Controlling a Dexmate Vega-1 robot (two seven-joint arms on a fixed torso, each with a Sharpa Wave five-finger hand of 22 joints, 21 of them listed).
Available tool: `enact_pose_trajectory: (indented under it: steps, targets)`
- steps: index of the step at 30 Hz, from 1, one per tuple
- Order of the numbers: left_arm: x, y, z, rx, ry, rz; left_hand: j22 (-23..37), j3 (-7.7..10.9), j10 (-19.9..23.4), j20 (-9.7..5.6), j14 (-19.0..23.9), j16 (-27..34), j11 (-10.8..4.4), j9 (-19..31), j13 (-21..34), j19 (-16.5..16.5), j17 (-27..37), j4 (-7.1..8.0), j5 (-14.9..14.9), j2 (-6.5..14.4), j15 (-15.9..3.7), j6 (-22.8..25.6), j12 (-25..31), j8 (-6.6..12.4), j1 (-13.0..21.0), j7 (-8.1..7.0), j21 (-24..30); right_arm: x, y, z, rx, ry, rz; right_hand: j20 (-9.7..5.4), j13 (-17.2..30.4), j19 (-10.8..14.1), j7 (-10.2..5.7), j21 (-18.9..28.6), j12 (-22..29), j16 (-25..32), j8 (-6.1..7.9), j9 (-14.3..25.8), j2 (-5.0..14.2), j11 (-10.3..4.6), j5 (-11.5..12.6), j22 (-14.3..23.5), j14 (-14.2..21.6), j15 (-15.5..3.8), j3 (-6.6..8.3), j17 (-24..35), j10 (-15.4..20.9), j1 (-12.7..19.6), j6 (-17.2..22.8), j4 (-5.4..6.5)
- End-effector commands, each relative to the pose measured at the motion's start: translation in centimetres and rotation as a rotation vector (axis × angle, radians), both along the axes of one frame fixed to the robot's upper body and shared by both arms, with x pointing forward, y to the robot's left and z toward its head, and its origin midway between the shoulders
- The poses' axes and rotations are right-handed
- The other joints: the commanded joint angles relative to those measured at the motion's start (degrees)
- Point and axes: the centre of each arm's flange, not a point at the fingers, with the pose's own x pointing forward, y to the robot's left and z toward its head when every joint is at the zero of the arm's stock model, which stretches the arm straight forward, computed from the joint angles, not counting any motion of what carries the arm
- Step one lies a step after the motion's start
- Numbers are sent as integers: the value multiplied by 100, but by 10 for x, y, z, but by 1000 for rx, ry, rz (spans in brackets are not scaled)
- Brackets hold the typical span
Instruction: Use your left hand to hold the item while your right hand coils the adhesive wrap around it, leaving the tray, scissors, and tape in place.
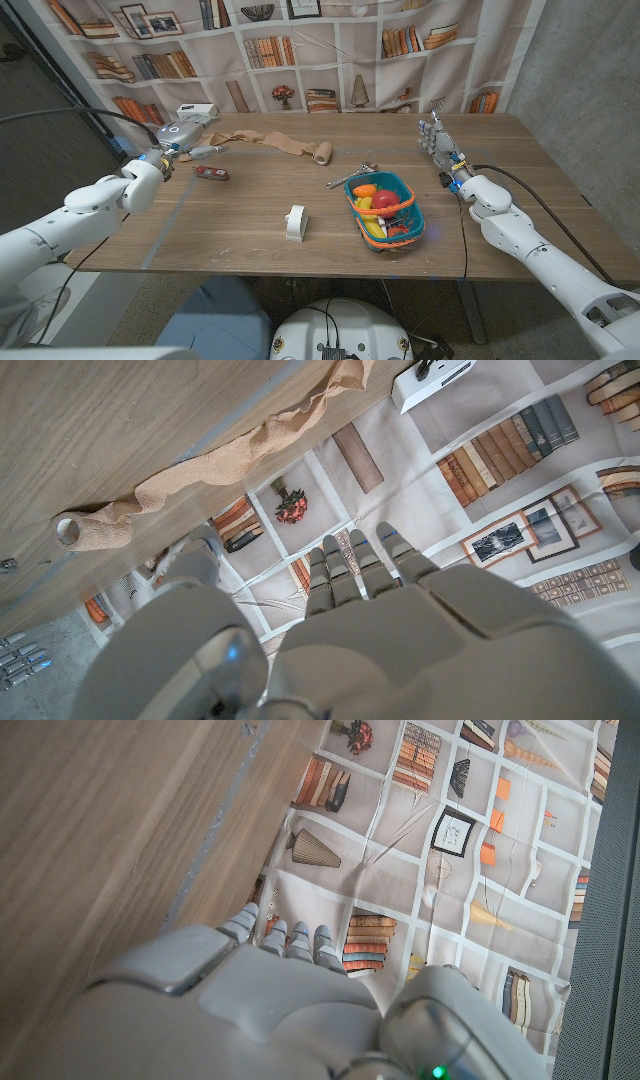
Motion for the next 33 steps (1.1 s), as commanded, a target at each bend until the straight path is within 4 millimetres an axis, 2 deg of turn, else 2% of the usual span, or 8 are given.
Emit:
enact_pose_trajectory:
  steps: [1,2,8,11,13,18,33]
  targets:
    - [-1,7,3,41,-4,24,30,-50,66,3,116,47,-65,23,43,161,26,-3,-6,-4,-43,67,36,26,72,-61,66,0,1,-2,2,3,2,25,12,-18,-35,15,10,10,6,16,-6,4,6,30,-525,-25,-25,10,-2,55,-2,-26]
    - [-1,7,3,41,-2,26,36,-60,93,4,139,57,-105,24,50,167,33,-1,-6,-4,-68,106,45,41,74,-99,68,0,0,-2,1,3,1,22,12,-14,-33,16,11,11,7,16,-6,6,6,30,-523,-28,-24,10,1,56,0,-27]
    - [1,9,2,55,5,36,41,-80,145,-13,187,77,-114,27,68,73,46,-2,-6,3,-115,222,60,80,97,-150,23,1,-1,-2,-1,4,-4,18,12,-4,-33,20,10,15,7,16,-1,5,2,30,-512,-35,-22,10,0,61,0,-30]
    - [2,11,2,54,9,37,40,-93,199,-22,200,80,-161,30,82,21,51,-6,-7,9,-149,303,76,107,119,-232,-5,1,-1,-2,-2,3,-7,17,12,1,-33,22,10,19,8,16,1,6,-1,30,-502,-49,-21,10,-1,64,3,-32]
    - [2,11,2,62,3,34,33,-119,427,-20,208,80,-176,32,107,-8,54,-6,-10,10,-202,450,159,154,141,-297,-30,1,-1,-2,-3,7,-8,14,12,5,-34,23,12,20,7,16,2,-1,-2,30,-498,-50,-20,10,5,66,2,-34]
    - [2,11,4,78,2,40,21,-120,581,-58,231,79,-232,35,133,-107,46,-26,-4,26,-241,597,209,199,212,-285,-85,2,-1,-2,-5,9,-10,12,12,10,-37,25,10,19,8,16,7,-4,-5,30,-501,-64,-18,10,3,71,3,-37]
    - [2,14,9,144,13,67,0,-117,611,66,15,-28,-281,45,182,-449,23,-53,3,30,-209,655,197,199,351,-326,-232,2,-5,-4,-1,9,-17,9,13,14,-35,24,7,18,4,17,17,0,-13,30,-499,-57,-11,10,-3,85,-5,-46]
